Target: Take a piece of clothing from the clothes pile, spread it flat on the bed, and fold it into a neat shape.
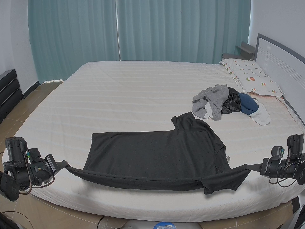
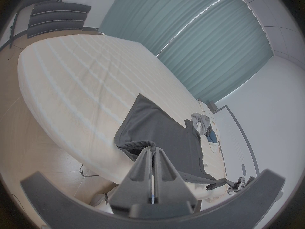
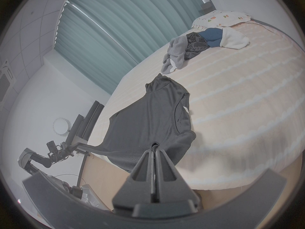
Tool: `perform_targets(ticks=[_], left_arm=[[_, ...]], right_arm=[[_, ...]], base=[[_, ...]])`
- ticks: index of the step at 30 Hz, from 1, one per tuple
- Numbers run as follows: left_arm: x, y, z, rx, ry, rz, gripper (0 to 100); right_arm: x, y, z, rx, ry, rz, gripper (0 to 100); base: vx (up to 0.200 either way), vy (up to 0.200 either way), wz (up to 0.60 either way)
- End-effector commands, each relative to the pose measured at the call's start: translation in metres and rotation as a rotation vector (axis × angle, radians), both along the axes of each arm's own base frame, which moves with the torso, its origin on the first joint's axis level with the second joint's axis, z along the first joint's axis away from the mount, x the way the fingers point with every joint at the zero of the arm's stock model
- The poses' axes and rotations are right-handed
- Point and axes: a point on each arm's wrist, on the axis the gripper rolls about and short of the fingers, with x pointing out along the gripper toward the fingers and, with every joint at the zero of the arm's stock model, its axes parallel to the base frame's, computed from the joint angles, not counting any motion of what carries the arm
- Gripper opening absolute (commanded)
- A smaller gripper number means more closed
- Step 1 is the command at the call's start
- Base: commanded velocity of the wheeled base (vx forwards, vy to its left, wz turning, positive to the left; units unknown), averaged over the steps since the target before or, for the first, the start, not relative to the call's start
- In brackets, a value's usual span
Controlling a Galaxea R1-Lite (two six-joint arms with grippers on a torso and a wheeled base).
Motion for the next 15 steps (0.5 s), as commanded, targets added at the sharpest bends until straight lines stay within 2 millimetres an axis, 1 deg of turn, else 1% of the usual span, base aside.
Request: perform_targets(ticks=[1, 2, 4, 7, 9, 15], left_arm=[[0.002, 0.000, 0.015, 0.006, -0.057, 0.001, 0], [-0.001, -0.002, 0.017, 0.008, -0.050, -0.009, 0], [-0.005, -0.004, 0.016, 0.013, -0.025, -0.023, 0], [-0.008, -0.004, 0.012, 0.030, 0.019, -0.039, 0], [-0.012, -0.005, 0.005, 0.046, 0.083, -0.055, 0], [-0.013, -0.005, -0.002, 0.047, 0.154, -0.061, 0]], right_arm=[[-0.002, 0.002, 0.002, 0.000, -0.007, 0.007, 0], [-0.004, 0.002, 0.002, -0.001, -0.007, 0.008, 0], [-0.005, 0.002, 0.002, -0.001, -0.006, 0.008, 0], [-0.005, 0.002, 0.001, 0.000, 0.000, 0.006, 0], [-0.006, 0.002, -0.002, -0.003, 0.013, 0.010, 0], [-0.002, 0.002, -0.005, -0.002, 0.028, 0.011, 0]], base=[[0.000, 0.000, 0.00], [0.000, 0.000, 0.00], [0.000, 0.000, 0.00], [0.000, 0.000, 0.00], [0.000, 0.000, 0.00], [0.000, 0.000, 0.00]])
